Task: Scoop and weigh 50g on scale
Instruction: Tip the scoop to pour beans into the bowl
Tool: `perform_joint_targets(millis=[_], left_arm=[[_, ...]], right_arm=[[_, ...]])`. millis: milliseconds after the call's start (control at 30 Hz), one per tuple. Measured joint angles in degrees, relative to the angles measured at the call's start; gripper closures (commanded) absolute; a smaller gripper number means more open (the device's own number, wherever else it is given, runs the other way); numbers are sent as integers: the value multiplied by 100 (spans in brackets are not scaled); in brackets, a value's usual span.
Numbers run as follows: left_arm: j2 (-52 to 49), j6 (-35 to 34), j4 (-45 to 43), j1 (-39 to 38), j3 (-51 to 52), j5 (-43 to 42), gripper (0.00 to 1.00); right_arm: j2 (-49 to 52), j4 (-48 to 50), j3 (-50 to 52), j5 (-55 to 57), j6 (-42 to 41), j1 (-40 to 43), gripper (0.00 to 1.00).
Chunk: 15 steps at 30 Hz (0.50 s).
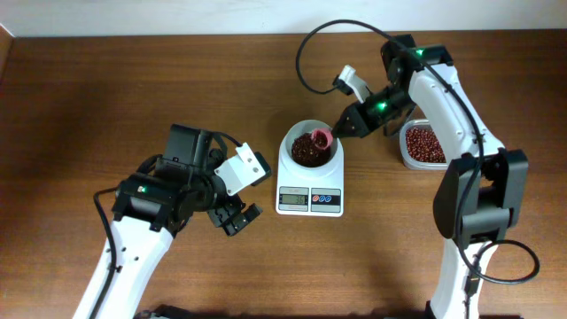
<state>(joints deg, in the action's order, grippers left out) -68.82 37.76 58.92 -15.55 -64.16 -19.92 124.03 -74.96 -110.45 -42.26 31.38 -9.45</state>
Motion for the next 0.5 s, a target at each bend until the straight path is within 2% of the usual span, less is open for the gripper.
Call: perform_joint_targets(millis=[300,500], left_arm=[[0,0,0,0,0,0,1],[0,0,2,0,0,0,1]], right_arm=[[0,-81,-564,1552,-22,-835,96],[0,-83,-763,2304,-122,-981,96]])
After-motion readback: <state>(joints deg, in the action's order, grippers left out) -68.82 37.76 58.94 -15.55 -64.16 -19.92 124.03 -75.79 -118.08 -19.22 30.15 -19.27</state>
